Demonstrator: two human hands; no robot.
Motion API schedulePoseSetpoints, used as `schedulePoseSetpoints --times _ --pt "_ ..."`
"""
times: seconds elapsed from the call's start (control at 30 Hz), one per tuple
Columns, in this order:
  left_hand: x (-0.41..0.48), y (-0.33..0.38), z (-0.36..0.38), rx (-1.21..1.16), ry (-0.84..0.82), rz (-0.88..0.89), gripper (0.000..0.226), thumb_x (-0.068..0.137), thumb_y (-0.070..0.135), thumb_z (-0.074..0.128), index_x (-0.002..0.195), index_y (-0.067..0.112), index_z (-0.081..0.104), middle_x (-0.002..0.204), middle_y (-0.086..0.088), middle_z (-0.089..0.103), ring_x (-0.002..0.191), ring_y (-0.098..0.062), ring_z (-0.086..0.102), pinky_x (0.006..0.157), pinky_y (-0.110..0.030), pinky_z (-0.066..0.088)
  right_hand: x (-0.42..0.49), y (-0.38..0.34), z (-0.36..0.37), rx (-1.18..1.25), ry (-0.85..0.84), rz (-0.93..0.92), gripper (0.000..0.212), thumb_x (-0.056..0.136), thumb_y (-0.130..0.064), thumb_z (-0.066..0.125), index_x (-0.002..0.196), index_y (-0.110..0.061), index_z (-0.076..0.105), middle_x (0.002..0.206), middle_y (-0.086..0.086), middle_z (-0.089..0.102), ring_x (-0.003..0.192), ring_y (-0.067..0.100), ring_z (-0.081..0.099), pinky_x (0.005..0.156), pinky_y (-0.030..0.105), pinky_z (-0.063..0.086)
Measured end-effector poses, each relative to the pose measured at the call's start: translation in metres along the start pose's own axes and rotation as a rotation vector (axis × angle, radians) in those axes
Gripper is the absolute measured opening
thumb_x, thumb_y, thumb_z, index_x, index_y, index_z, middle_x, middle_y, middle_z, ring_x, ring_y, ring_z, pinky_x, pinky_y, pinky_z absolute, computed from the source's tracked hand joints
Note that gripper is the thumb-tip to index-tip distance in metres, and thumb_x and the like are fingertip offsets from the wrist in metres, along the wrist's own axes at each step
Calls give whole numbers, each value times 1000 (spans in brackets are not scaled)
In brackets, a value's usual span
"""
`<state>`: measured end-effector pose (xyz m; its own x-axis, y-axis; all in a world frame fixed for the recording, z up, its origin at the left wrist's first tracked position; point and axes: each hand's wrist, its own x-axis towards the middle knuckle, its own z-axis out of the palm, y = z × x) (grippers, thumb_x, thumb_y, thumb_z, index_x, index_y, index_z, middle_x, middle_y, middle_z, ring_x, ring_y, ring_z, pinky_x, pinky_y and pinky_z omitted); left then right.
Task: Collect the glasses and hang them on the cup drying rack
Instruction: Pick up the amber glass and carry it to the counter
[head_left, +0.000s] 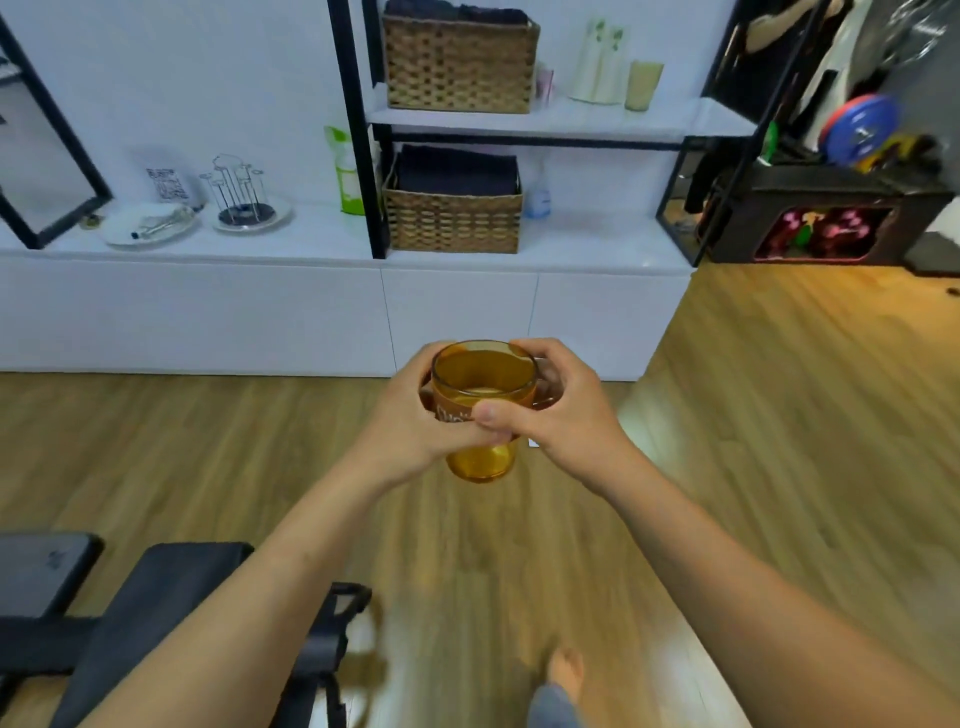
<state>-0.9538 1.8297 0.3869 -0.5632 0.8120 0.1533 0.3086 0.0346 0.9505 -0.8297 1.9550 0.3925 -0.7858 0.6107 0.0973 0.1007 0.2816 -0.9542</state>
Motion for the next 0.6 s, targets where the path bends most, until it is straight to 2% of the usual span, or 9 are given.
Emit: schedulePoseSetpoints --times 0.1,0.2,0.47,0.6 --pt "63 -16 -1 28 53 -10 71 49 41 89 114 31 59 104 19 69 97 -2 66 74 -12 50 71 18 -9 8 -31 -11 64 50 -58 85 106 -44 56 110 -11 69 102 10 66 84 28 57" --pt "126 -28 -3 61 96 -21 72 50 45 88 114 33 59 105 19 69 99 -4 65 75 -13 51 141 32 -20 -18 -103 -41 60 59 -55 86 108 -46 52 112 -16 65 103 6 63 83 27 57" --pt "251 -35 -55 128 340 -80 81 45 52 86 119 34 57 111 11 68 101 -9 66 81 -25 54 315 15 -10 -54 -349 -160 66 68 -52 83 123 -41 49 114 -22 59 106 1 56 79 13 49" --pt "293 -53 -87 130 428 -101 80 46 52 86 119 34 56 111 11 69 101 -9 66 83 -28 56 380 17 19 -33 -396 -192 72 67 -55 82 129 -37 50 116 -20 61 108 3 58 82 18 53"
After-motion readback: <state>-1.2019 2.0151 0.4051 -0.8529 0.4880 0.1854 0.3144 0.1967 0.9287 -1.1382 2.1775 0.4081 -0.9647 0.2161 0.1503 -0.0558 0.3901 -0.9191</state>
